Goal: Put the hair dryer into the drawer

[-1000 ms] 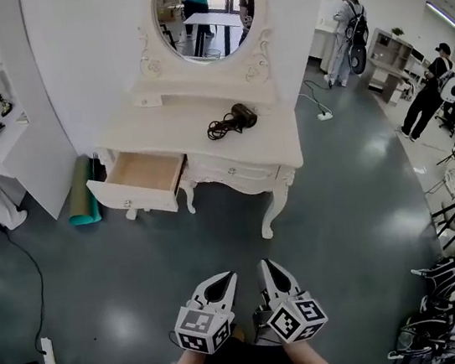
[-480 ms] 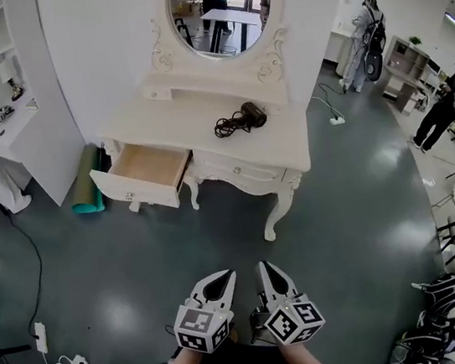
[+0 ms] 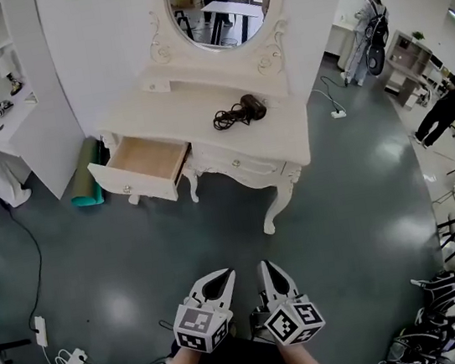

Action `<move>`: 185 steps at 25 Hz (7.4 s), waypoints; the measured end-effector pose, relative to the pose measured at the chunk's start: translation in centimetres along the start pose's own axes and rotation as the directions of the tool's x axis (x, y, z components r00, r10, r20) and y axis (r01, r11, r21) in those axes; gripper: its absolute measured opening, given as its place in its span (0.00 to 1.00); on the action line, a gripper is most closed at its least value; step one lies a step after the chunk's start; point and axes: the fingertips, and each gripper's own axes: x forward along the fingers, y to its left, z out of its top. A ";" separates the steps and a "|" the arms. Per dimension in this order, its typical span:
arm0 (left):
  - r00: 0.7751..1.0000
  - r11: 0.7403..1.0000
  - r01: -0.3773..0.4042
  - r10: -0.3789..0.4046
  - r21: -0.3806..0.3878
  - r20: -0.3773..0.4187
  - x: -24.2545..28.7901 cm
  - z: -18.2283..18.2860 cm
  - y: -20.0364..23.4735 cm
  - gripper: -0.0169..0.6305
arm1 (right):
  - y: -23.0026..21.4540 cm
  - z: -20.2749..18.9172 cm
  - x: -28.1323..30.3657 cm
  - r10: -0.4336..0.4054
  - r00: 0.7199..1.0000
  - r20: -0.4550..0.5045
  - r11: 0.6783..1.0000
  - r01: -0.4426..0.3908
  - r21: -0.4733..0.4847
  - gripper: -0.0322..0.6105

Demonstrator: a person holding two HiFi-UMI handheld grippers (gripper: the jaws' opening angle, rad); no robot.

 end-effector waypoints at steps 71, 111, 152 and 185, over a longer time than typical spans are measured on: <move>0.995 0.987 -0.100 0.103 -0.124 0.017 22.1 14.8 28.1 0.05 | -8.9 10.3 45.4 0.177 0.940 -0.291 0.954 -0.236 -0.184 0.12; 0.973 0.949 -0.231 0.228 -0.213 -0.038 27.8 15.7 29.8 0.05 | -18.6 1.5 53.2 -0.129 0.155 -0.980 0.448 -0.872 -0.197 0.97; 0.959 0.933 -0.275 0.283 -0.234 0.001 25.1 16.1 31.5 0.05 | -20.0 0.6 53.8 -0.355 0.194 -0.914 0.417 -0.843 -0.340 0.35; 0.875 0.872 -0.421 0.463 -0.249 0.141 12.1 15.9 33.9 0.05 | 6.2 -3.2 54.1 0.040 0.303 -0.952 0.303 -0.912 -0.277 0.34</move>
